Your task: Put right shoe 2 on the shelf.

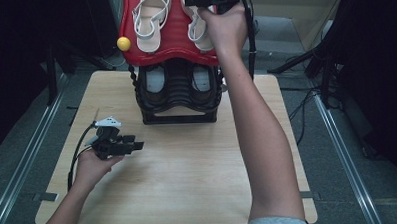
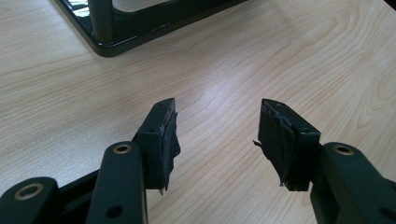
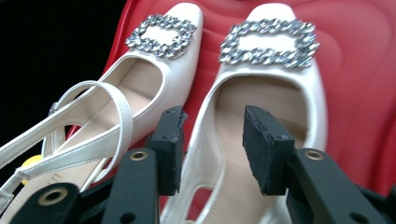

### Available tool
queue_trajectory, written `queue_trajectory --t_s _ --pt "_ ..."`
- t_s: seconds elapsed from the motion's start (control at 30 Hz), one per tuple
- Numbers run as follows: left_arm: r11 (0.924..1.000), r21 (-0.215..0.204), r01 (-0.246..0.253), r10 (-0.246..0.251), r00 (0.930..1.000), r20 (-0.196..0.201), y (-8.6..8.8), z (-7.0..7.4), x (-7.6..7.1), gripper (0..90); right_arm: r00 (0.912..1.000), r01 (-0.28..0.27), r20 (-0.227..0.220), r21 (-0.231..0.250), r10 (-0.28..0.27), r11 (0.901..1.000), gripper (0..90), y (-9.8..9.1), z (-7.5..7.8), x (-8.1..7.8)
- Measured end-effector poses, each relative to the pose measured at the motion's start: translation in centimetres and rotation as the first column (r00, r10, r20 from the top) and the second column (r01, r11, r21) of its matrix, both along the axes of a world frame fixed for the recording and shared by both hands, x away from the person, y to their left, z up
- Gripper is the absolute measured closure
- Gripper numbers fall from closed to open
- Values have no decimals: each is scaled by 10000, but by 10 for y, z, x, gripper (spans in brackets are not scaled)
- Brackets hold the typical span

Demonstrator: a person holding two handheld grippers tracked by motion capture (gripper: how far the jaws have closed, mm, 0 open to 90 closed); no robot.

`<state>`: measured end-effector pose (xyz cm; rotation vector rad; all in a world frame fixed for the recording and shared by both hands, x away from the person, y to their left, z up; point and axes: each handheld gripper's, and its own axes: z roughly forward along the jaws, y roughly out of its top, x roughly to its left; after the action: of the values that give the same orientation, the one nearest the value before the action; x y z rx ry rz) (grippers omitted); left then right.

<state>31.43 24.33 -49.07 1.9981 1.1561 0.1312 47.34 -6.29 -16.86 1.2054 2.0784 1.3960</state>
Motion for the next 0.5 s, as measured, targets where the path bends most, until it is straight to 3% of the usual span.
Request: queue_trajectory --t_s 0.3,0.5 --pt "10000 10 -3 3 10000 -9 -1 0 0 472 9991 285 304 273 -293 9992 482 -19 5 -3" --pt "10000 18 11 -11 10000 -17 -1 0 0 472 9989 349 305 133 -353 9993 464 -31 0 -3"
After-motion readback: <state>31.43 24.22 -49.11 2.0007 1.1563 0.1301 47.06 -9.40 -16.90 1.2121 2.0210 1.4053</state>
